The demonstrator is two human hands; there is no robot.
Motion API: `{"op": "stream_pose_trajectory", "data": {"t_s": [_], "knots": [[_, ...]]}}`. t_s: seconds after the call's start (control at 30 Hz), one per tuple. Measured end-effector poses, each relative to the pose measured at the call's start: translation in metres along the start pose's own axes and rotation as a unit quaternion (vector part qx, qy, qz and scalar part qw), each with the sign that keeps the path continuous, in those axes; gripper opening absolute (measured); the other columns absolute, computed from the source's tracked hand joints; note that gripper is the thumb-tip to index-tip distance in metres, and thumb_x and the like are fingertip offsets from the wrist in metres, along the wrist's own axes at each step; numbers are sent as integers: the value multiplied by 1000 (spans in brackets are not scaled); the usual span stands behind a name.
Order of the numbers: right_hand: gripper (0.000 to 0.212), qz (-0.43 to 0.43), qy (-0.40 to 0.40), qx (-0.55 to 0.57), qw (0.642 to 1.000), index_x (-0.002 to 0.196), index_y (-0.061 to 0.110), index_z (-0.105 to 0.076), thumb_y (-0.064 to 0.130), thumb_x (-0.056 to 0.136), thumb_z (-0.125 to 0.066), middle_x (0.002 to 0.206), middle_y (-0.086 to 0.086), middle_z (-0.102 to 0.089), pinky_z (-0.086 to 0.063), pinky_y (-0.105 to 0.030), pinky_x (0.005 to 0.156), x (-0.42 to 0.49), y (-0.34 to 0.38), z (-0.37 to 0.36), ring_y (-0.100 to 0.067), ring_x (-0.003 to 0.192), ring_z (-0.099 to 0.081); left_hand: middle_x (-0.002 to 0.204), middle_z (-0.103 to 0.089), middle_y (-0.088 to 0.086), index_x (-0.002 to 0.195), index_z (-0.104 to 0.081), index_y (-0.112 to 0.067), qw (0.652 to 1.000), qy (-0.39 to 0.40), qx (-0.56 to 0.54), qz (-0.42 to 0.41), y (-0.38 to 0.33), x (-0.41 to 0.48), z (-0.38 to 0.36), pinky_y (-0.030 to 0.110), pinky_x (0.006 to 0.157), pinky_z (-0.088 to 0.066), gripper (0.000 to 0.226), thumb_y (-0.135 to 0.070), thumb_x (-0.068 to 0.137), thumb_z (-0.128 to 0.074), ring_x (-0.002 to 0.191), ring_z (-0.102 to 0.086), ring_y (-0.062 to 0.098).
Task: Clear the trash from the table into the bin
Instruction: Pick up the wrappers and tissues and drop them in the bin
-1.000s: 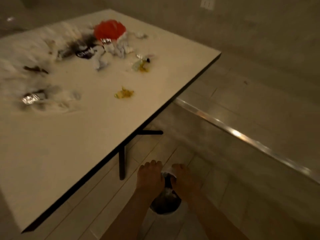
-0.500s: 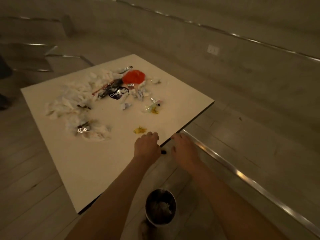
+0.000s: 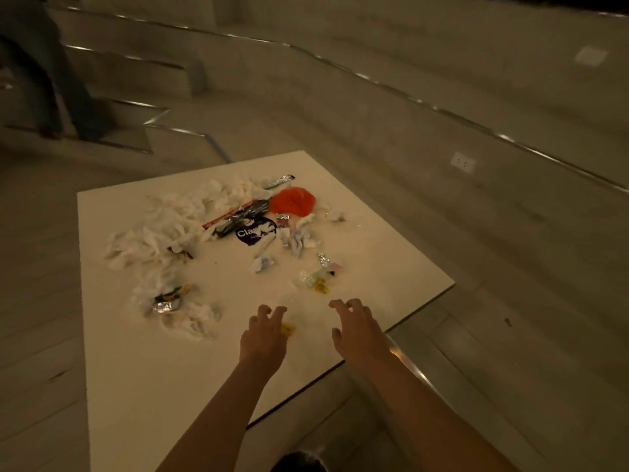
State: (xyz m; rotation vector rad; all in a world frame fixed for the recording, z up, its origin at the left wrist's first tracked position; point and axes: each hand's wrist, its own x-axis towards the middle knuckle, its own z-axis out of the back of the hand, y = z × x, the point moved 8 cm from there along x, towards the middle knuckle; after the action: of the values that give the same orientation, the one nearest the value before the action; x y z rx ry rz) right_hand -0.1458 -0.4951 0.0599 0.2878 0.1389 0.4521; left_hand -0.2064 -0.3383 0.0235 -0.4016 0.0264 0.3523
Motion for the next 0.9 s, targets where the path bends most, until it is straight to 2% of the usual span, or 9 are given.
{"op": "stream_pose_trajectory", "data": {"t_s": [0.17,0.27,0.5,0.6,0.67,0.77,0.83,0.87,0.9], "knots": [[56,22,31,-7,999,141,33,-25,26,92,-51,147,-7,-26,-44,-39,97,40,-5,-17,-28,125,-40,135,-33,4,135,-38,-28,998,29,-41,25,9,9,-31,31,88,-51,41,-28,94,-46,114,-46,20],[60,38,48,-10,998,144,36,-20,29,93,-51,154,-7,-14,-40,-43,102,68,-1,-31,-31,132,-33,123,-43,5,120,-50,-19,997,31,-58,35,16,22,-41,34,88,-49,27,-30,98,-39,107,-48,22],[71,111,80,-41,990,145,48,-5,52,90,-49,159,-6,14,-18,-55,115,129,-1,-57,-37,146,5,110,-53,4,110,-50,-16,993,-33,-84,80,36,69,-31,31,82,-43,19,-25,97,-39,100,-54,22],[64,181,81,-72,977,145,47,-7,57,91,-40,159,-3,2,-13,-47,119,148,-5,-68,-32,146,2,113,-50,3,123,-44,-23,986,-84,-73,124,43,99,-8,33,76,-48,31,-14,94,-39,98,-55,23],[55,203,103,-59,972,144,43,-22,52,93,-40,155,-4,-15,-26,-39,114,154,-12,-76,-30,144,-11,112,-47,4,126,-43,-25,978,-127,-70,148,45,121,7,32,70,-49,37,-10,92,-41,92,-53,22],[33,268,40,-30,962,103,25,-68,31,72,-77,107,-8,-63,-48,-23,83,172,-16,-69,-21,105,-53,103,-49,4,106,-49,-20,961,-195,-80,177,44,157,28,27,62,-42,16,-14,92,-44,81,-48,17],[17,321,-22,-14,947,72,21,-71,19,59,-82,75,-1,-67,-46,-21,68,178,-11,-60,-14,79,-42,97,-50,4,98,-48,-18,952,-231,-69,191,45,173,33,25,61,-39,7,-20,91,-48,76,-46,15],[4,354,-53,-30,933,65,21,-71,19,63,-74,68,1,-68,-44,-21,65,185,-8,-55,-14,74,-37,96,-51,4,96,-48,-17,947,-244,-61,198,46,182,33,26,61,-41,10,-25,90,-51,75,-46,14],[11,370,-62,-40,926,62,21,-71,20,67,-62,64,1,-68,-45,-20,63,193,-6,-51,-14,71,-34,96,-51,3,97,-49,-16,945,-245,-57,209,47,190,30,26,61,-43,18,-31,89,-55,76,-46,15]]}}
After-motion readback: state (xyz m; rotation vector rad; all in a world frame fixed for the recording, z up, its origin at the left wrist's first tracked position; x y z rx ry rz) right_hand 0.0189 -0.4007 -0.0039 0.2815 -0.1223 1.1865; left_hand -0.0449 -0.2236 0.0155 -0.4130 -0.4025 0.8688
